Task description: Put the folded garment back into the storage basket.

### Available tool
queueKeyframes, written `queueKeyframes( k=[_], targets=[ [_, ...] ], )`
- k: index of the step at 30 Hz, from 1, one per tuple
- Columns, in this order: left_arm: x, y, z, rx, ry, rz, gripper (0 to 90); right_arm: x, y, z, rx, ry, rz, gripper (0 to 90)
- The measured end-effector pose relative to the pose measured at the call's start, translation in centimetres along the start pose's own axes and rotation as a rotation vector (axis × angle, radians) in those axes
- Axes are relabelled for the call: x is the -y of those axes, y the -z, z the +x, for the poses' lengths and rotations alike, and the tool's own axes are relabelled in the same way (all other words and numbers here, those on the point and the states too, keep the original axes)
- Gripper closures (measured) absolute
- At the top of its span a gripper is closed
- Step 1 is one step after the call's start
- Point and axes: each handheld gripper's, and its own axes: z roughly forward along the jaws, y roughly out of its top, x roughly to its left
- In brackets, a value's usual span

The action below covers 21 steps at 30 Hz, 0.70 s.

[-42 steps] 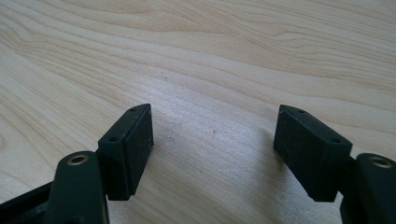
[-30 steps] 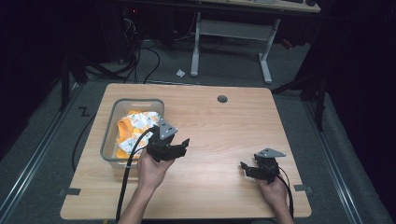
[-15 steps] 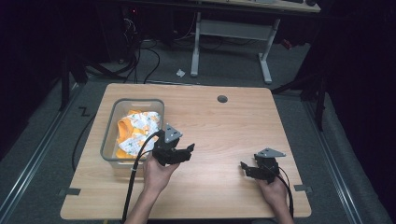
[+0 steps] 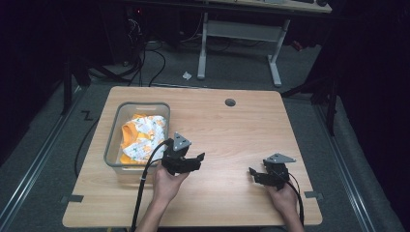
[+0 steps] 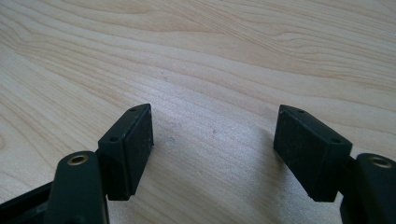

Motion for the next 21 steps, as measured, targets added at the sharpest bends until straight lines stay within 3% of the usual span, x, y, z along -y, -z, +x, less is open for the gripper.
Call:
queueKeyframes(
  k=[21],
  targets=[
    [3.3, -2.8, -0.4, 0.039, 0.056, 0.068, 35.4, 0.0, 0.0, 0.0, -0.001, 0.0, 0.001, 28.8]
  ],
)
